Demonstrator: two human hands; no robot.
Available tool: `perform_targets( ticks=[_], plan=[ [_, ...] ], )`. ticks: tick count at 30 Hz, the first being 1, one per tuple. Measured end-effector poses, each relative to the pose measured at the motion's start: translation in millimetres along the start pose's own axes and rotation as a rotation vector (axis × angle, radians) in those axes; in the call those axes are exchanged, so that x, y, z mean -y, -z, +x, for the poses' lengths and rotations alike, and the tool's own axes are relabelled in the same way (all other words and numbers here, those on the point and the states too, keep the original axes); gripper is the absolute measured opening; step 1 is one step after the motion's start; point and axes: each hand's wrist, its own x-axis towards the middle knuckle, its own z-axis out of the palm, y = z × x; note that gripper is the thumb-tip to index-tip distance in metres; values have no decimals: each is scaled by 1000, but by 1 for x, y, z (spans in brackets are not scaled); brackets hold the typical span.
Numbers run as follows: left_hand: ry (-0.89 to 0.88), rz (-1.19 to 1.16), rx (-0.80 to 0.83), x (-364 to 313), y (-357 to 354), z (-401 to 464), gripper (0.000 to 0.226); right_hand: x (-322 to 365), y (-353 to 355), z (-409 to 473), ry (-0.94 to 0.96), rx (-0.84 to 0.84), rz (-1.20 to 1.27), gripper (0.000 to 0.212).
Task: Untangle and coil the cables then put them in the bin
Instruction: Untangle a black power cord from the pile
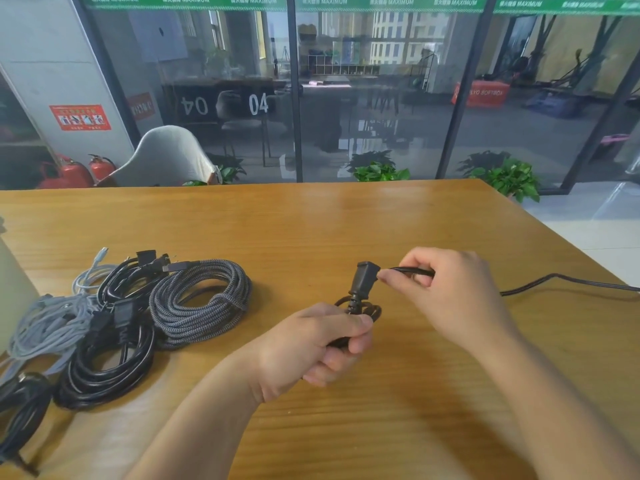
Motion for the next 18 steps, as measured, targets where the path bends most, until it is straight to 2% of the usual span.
perform_targets(
  ticks=[9,15,18],
  plan=[
    [-19,-65,-263,7,-1,10,35,21,-8,-11,49,67,115,31],
    [-58,-79,-424,6,-2,11,35,37,-4,-16,68,302,194,31],
    [-113,-120,-508,6,-2,12,34,41,-2,-17,65,351,231,33]
  ],
)
